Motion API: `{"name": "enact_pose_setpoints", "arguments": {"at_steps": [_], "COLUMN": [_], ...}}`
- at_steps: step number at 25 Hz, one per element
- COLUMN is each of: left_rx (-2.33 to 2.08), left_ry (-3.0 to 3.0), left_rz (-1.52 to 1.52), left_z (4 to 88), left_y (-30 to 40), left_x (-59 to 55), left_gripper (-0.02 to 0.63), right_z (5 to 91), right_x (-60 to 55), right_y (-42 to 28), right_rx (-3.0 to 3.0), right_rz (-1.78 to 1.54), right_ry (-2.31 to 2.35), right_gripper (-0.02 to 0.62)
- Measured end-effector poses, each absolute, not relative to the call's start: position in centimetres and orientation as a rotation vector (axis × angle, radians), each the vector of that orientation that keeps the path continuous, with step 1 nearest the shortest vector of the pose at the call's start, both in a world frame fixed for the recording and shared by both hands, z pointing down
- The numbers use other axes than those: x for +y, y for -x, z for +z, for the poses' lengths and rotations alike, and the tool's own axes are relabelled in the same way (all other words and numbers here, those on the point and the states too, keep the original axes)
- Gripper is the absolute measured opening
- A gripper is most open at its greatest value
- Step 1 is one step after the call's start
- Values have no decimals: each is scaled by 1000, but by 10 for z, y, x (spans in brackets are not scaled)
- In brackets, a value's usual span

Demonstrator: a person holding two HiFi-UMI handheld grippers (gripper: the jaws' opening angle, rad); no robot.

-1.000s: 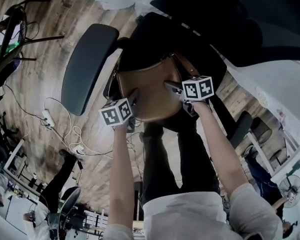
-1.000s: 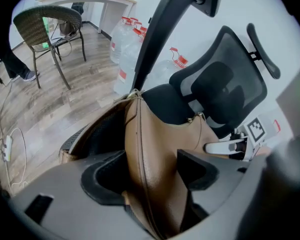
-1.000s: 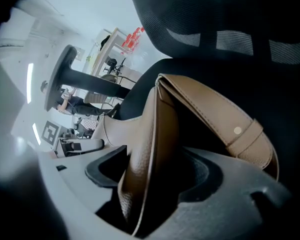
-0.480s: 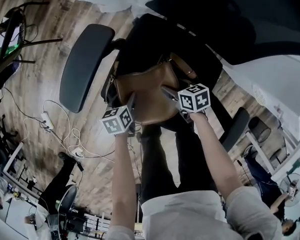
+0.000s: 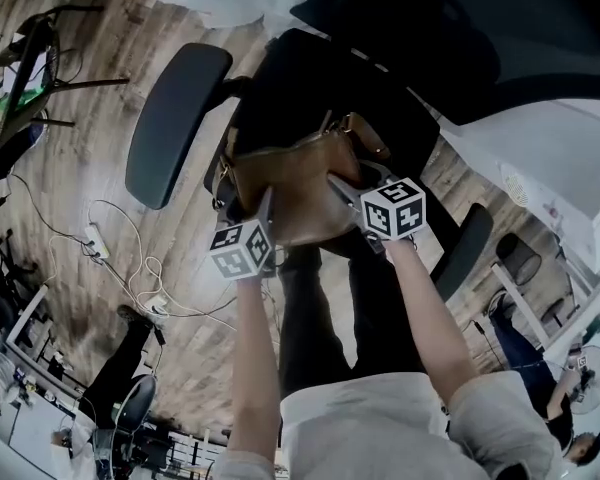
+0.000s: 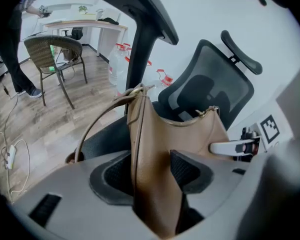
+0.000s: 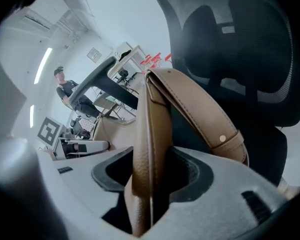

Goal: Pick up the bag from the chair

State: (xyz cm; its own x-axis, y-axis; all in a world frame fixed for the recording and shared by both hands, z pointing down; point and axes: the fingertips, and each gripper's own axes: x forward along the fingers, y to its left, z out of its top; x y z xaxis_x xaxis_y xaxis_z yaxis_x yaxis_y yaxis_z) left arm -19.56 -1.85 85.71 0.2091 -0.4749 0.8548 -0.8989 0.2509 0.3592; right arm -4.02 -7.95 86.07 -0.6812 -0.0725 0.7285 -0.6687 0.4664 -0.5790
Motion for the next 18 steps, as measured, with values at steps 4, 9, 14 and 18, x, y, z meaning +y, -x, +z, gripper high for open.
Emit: {"name": "enact_pose_setpoints", "arguments": {"at_steps": [4, 9, 14, 18], "left_rx": [-1456, -1473, -1509, -1524], "left_ry": [-1412, -1446, -1484, -1528], "left_rz": [484, 476, 456, 436], "left_z": [837, 798, 754, 720], "left_y": [192, 184, 182, 176], "left_x": [-22, -26, -28, -38], "left_gripper": [222, 222, 218, 216], "right_z": [841, 807, 762, 725], "right_x": [-81, -83, -83, -92], "right_y": [37, 27, 24, 17], "right_rx": [-2114, -2144, -2200, -2238], "right_rz": [1196, 1173, 1133, 1090], "right_ry": [-638, -659, -684, -719], "right_gripper": [202, 193, 191, 190]}}
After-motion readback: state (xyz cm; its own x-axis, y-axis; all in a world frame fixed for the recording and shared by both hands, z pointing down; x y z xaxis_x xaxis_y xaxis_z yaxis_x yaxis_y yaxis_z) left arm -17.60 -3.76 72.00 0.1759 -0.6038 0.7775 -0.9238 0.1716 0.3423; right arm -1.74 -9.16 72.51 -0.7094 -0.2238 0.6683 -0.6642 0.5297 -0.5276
